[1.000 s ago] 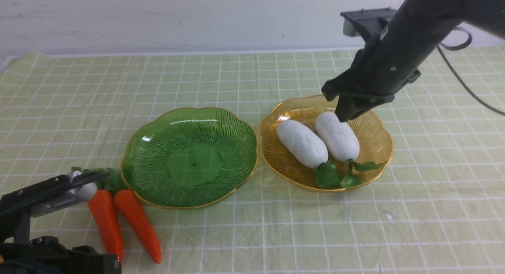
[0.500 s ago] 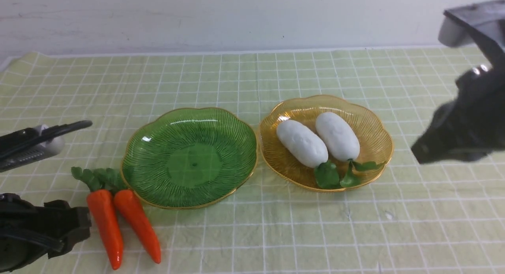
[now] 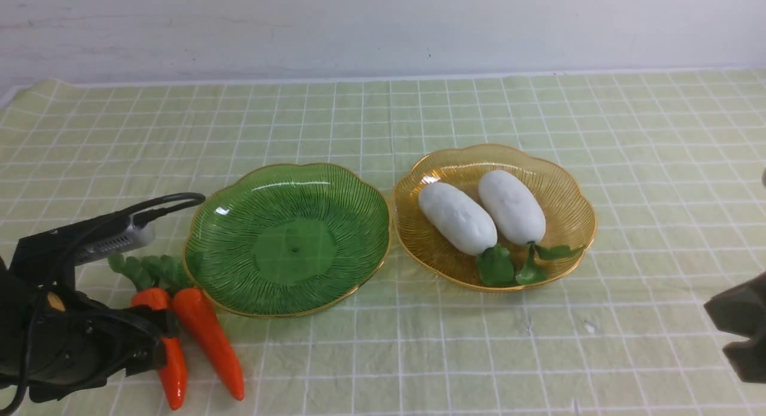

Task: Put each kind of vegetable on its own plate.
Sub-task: Use the left arm to grab a carrot and put it into the left plate

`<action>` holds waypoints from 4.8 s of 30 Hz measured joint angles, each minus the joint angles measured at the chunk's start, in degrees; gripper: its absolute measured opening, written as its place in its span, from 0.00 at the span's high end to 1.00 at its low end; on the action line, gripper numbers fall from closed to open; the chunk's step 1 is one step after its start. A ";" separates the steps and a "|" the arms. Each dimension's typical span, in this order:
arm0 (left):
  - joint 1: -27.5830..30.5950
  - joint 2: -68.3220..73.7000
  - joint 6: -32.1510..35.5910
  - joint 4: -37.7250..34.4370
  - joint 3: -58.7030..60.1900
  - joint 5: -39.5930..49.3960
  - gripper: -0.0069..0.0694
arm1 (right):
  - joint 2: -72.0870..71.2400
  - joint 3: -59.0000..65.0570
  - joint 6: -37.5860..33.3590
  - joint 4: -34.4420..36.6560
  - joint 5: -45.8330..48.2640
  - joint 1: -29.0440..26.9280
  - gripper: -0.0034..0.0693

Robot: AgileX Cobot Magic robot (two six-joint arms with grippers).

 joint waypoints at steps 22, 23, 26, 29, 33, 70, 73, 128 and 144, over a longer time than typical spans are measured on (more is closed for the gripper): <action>0.00 12.82 -0.36 0.24 -0.45 -10.03 0.28 | 0.00 0.07 0.07 -0.08 -2.75 0.00 0.97; 0.00 13.26 -0.36 0.24 -0.45 -10.24 0.29 | 0.00 0.07 0.07 -0.08 -2.75 0.00 0.97; 0.00 14.70 -0.36 0.24 -0.45 -10.43 0.34 | 0.00 0.07 0.07 -0.08 -2.75 0.00 0.97; 0.00 15.87 -0.36 0.43 -0.53 -10.31 0.45 | 0.00 0.07 0.07 -0.08 -2.75 0.00 0.97; 0.00 15.91 0.01 2.18 -0.53 -8.62 0.64 | 0.00 0.07 0.07 -0.08 -2.75 0.00 0.97; -5.84 19.19 25.59 -25.27 -28.26 14.86 0.63 | 0.00 0.07 0.07 2.90 -3.00 0.00 0.97; -7.18 21.22 25.63 -25.88 -29.65 13.36 0.60 | 0.00 0.07 0.07 3.14 -3.00 0.00 0.97; 1.50 19.23 3.98 -17.76 -9.04 -2.91 0.34 | 0.00 1.05 -0.18 6.84 -2.96 0.00 0.97; 1.50 19.99 5.04 -18.74 -9.04 -4.41 0.34 | 0.00 1.05 -0.18 6.96 -2.96 0.00 0.97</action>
